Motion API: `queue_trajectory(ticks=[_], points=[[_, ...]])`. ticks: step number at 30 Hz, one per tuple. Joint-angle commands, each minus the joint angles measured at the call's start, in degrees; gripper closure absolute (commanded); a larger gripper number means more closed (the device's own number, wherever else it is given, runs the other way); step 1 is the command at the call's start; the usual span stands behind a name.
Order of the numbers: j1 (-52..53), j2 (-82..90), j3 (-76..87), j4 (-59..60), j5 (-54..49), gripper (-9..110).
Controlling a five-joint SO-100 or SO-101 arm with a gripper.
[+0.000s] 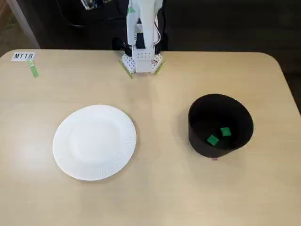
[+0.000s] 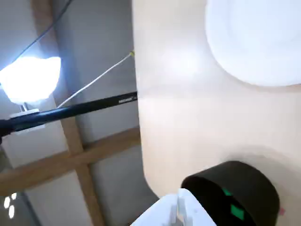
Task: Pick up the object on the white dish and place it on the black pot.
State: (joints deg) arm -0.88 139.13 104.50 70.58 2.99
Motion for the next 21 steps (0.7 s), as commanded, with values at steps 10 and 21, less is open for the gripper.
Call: queue_trajectory(ticks=[10,21], points=[[-0.09,27.07,41.40,-12.74,-1.14,101],[-0.62,51.68,64.86,-13.62,-1.41,101]])
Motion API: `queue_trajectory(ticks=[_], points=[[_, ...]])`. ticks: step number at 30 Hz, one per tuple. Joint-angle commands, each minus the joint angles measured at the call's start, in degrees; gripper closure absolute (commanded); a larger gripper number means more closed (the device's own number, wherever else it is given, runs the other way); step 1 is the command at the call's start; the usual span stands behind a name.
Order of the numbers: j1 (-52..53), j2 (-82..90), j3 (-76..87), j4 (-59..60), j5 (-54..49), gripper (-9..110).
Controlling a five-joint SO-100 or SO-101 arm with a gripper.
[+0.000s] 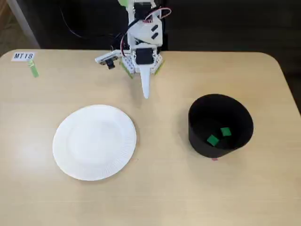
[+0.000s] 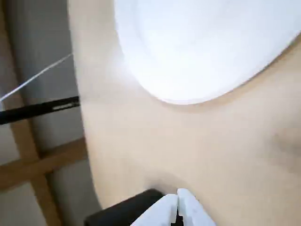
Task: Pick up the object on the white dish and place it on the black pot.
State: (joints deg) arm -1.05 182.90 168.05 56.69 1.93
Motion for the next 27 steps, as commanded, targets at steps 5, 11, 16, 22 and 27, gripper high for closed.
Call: queue_trajectory(ticks=[5,11,16,22,27], points=[[0.00,7.91,5.54,-0.26,-0.79,101],[0.00,7.91,8.79,-0.70,-0.53,101],[0.26,7.91,8.96,-0.18,0.18,101],[-0.09,7.91,8.96,-0.18,-0.26,101],[-0.09,7.91,8.96,-0.09,-0.26,101]])
